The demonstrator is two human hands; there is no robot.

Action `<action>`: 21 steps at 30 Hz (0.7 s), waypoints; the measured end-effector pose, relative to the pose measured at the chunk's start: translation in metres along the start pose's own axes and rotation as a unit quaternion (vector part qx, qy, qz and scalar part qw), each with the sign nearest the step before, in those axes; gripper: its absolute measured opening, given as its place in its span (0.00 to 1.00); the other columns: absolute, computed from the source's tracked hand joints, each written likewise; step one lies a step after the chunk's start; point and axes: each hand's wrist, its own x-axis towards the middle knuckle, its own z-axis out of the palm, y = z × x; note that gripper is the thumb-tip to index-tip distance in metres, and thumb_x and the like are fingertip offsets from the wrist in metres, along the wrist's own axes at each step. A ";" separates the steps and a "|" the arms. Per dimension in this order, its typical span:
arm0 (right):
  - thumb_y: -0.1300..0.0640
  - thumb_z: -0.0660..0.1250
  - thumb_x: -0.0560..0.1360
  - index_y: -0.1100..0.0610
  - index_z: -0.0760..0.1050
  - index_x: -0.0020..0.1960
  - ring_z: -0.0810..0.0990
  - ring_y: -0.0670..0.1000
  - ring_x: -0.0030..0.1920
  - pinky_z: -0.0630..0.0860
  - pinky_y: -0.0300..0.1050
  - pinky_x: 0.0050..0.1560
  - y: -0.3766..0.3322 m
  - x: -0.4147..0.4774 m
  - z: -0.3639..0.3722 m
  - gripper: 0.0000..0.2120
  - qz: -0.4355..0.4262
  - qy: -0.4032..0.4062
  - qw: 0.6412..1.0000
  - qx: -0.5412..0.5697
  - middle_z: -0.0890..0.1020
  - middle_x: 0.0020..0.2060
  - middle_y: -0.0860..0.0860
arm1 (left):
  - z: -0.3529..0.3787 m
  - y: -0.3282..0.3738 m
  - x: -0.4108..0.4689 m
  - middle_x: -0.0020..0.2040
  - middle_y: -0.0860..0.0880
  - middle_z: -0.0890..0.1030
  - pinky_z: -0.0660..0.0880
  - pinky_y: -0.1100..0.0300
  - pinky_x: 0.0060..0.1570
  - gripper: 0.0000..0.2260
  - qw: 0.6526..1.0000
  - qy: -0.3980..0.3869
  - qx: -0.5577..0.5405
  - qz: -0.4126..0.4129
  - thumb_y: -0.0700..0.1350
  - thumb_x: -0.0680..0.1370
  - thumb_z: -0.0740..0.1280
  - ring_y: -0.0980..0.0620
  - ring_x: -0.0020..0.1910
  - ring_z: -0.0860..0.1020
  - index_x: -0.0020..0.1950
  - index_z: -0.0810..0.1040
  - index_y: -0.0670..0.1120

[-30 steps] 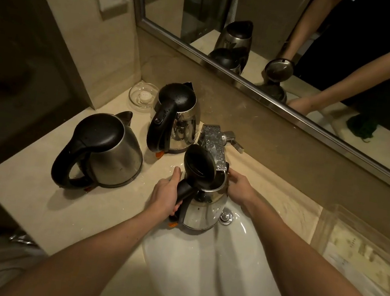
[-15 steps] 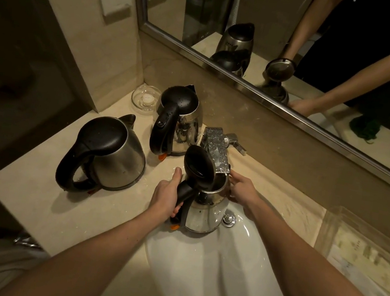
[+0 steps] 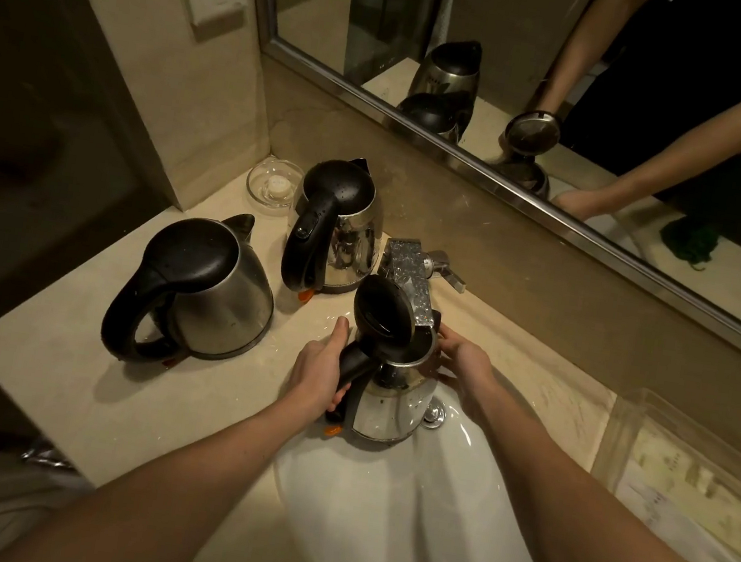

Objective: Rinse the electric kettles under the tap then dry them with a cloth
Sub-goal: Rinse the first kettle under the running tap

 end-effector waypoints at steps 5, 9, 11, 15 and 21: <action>0.62 0.60 0.76 0.49 0.75 0.69 0.72 0.56 0.67 0.64 0.56 0.73 0.002 -0.001 0.004 0.23 -0.002 0.007 1.000 0.011 0.78 0.65 0.55 | 0.001 0.002 -0.001 0.28 0.46 0.74 0.67 0.62 0.23 0.31 1.000 0.000 -0.005 0.000 0.68 0.81 0.51 0.52 0.21 0.71 0.43 0.76 0.42; 0.60 0.58 0.79 0.47 0.73 0.70 0.77 0.51 0.58 0.70 0.50 0.68 0.002 -0.002 0.008 0.22 -0.004 0.008 0.999 0.045 0.80 0.58 0.53 | 0.002 0.003 -0.002 0.29 0.46 0.74 0.68 0.62 0.24 0.31 1.000 -0.004 -0.006 -0.001 0.68 0.81 0.50 0.52 0.22 0.72 0.45 0.77 0.42; 0.58 0.55 0.81 0.46 0.73 0.70 0.78 0.48 0.51 0.74 0.46 0.58 0.005 -0.001 0.010 0.20 -0.007 0.008 0.998 0.060 0.81 0.55 0.51 | 0.001 0.003 -0.002 0.28 0.46 0.74 0.67 0.62 0.24 0.31 1.000 -0.008 -0.010 0.000 0.68 0.81 0.50 0.53 0.22 0.71 0.44 0.77 0.43; 0.56 0.53 0.83 0.43 0.71 0.68 0.77 0.49 0.52 0.74 0.42 0.46 0.009 -0.003 0.012 0.18 -0.007 0.001 0.998 0.070 0.81 0.54 0.50 | 0.000 0.002 -0.001 0.28 0.46 0.74 0.68 0.61 0.24 0.31 1.000 -0.013 -0.009 0.000 0.69 0.81 0.51 0.53 0.21 0.71 0.43 0.77 0.44; 0.55 0.53 0.84 0.45 0.73 0.64 0.78 0.47 0.48 0.75 0.43 0.48 0.009 0.000 0.013 0.15 -0.006 -0.002 0.997 0.074 0.81 0.48 0.48 | -0.004 0.002 0.003 0.26 0.47 0.73 0.69 0.59 0.27 0.33 0.997 -0.060 -0.039 -0.024 0.69 0.81 0.49 0.50 0.22 0.71 0.39 0.76 0.42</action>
